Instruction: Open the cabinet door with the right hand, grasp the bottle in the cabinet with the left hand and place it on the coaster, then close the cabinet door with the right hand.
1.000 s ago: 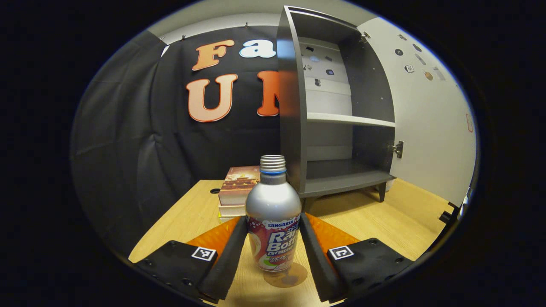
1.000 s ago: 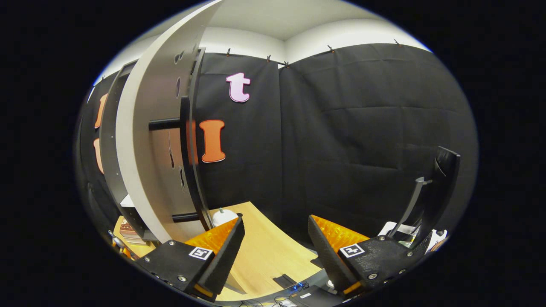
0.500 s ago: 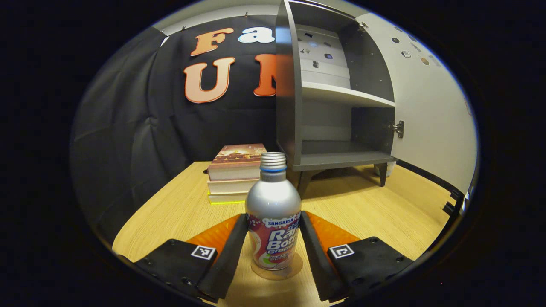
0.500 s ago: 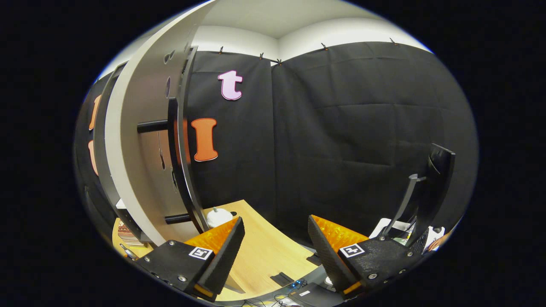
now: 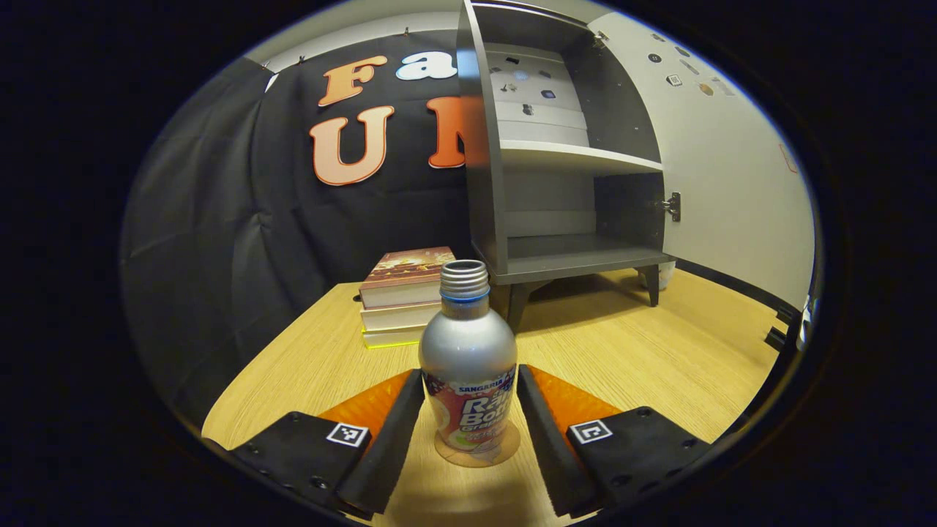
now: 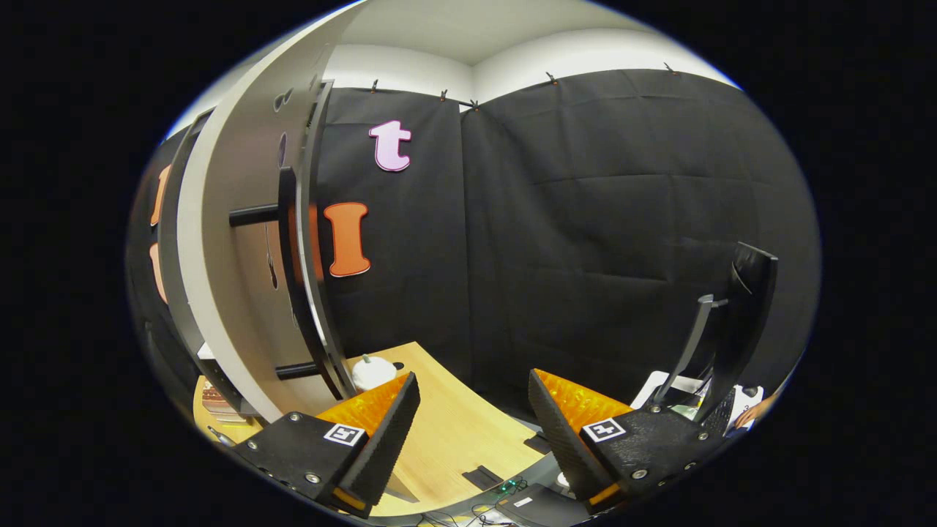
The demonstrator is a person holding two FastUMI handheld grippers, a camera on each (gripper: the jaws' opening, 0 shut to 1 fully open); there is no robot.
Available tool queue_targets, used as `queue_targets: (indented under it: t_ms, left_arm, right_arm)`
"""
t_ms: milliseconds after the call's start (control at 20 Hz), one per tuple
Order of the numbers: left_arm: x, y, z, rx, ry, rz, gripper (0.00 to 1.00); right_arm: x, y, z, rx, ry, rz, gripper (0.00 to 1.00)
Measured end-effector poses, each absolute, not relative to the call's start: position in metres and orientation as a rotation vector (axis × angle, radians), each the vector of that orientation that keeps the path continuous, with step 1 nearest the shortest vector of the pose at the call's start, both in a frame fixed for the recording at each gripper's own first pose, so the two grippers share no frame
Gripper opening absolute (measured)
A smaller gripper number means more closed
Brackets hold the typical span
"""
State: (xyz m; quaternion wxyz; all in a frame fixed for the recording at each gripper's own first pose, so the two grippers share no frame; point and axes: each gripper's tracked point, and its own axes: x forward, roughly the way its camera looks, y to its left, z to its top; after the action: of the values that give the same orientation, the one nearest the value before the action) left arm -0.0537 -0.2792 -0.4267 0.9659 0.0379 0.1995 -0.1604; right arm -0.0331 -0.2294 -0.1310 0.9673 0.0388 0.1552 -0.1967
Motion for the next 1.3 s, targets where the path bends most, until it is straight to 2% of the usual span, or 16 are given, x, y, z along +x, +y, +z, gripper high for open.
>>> queue_targets:
  t_ms: [200,550,600,650,700,750,950,1000,1050,1100,1200,1250,1300]
  left_arm:
    - [-0.056,-0.277,-0.419,0.077,0.389,-0.326,0.91]
    - [-0.070,-0.271,-0.381,0.060,0.370,-0.329,0.90]
    - [-0.071,-0.267,-0.369,0.057,0.361,-0.323,0.92]
    - [-0.074,-0.263,-0.357,0.052,0.352,-0.319,0.98]
    - [-0.075,-0.259,-0.345,0.044,0.346,-0.317,0.99]
    - [-0.077,-0.254,-0.332,0.032,0.340,-0.313,0.99]
    - [-0.075,-0.236,-0.284,-0.020,0.345,-0.297,0.99]
    - [-0.071,-0.229,-0.268,-0.026,0.338,-0.288,0.99]
    - [-0.067,-0.221,-0.254,-0.032,0.328,-0.276,0.99]
    - [-0.062,-0.214,-0.239,-0.040,0.317,-0.266,0.99]
    - [-0.054,-0.201,-0.208,-0.061,0.289,-0.251,0.99]
    - [-0.050,-0.194,-0.196,-0.071,0.279,-0.243,0.99]
    - [-0.047,-0.188,-0.182,-0.079,0.266,-0.239,0.99]
  right_arm:
    - [-0.033,-0.229,-0.131,0.070,0.313,-0.386,0.93]
    - [-0.028,-0.208,-0.127,0.053,0.293,-0.311,0.93]
    - [-0.027,-0.210,-0.128,0.033,0.284,-0.309,0.92]
    - [-0.027,-0.211,-0.126,0.013,0.277,-0.308,0.98]
    - [-0.027,-0.211,-0.125,0.003,0.274,-0.304,0.97]
    - [-0.028,-0.209,-0.126,-0.002,0.273,-0.298,0.92]
    - [-0.026,-0.200,-0.130,0.001,0.277,-0.258,0.89]
    - [-0.027,-0.198,-0.131,-0.006,0.280,-0.248,0.97]
    - [-0.026,-0.182,-0.140,0.016,0.306,-0.196,0.87]
    - [-0.033,-0.169,-0.136,0.033,0.301,-0.175,0.94]
    - [-0.028,-0.173,-0.134,0.011,0.282,-0.168,0.60]
    - [-0.030,-0.173,-0.134,0.008,0.283,-0.174,0.69]
    - [-0.030,-0.171,-0.136,0.011,0.286,-0.173,0.69]
